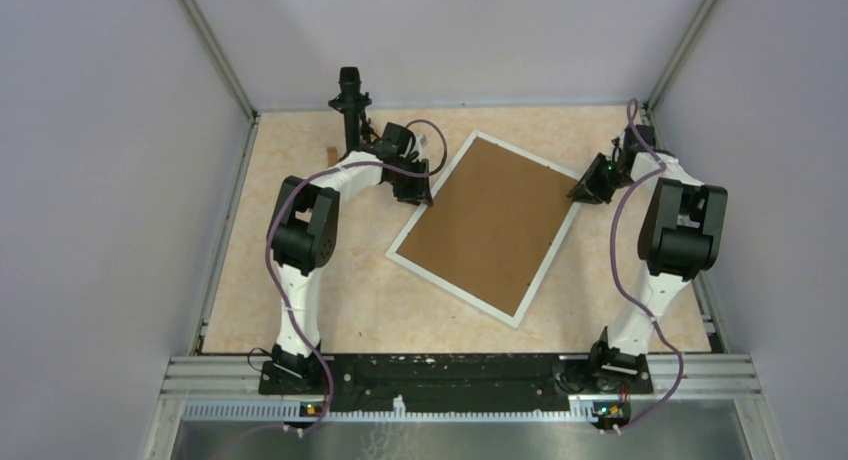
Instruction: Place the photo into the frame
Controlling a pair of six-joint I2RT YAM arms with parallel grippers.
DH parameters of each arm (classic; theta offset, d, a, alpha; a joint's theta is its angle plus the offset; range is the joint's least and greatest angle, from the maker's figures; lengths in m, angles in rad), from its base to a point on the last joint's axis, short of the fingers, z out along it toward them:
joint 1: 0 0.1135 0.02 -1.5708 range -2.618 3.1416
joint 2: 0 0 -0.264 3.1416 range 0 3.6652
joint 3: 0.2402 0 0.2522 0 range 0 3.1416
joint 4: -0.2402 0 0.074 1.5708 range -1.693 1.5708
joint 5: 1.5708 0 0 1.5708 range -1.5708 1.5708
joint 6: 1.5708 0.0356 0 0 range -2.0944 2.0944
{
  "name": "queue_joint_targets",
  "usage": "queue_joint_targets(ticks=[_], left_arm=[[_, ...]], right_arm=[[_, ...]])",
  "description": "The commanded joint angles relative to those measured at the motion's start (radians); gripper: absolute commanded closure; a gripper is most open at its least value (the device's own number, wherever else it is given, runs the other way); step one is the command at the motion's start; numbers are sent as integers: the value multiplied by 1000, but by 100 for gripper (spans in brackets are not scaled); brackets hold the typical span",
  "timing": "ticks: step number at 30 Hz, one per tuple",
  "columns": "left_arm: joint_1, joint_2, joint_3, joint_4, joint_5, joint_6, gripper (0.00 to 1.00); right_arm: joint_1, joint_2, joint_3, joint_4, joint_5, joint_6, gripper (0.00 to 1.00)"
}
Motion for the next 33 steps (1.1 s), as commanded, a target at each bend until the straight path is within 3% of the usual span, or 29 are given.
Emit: queue_joint_targets(ticks=[1, 12, 19, 33], left_arm=[[-3, -14, -6, -17, -15, 7, 60], [-6, -14, -7, -17, -5, 6, 63], [-8, -15, -8, -18, -1, 8, 64], [-11, -17, -6, -20, -4, 12, 67]], right_arm=[[-4, -39, -13, -9, 50, -15, 74], [-26, -155, -66, -43, 141, -16, 68], [-28, -118, -87, -28, 123, -27, 75], [-14, -24, -83, 9, 147, -22, 77]])
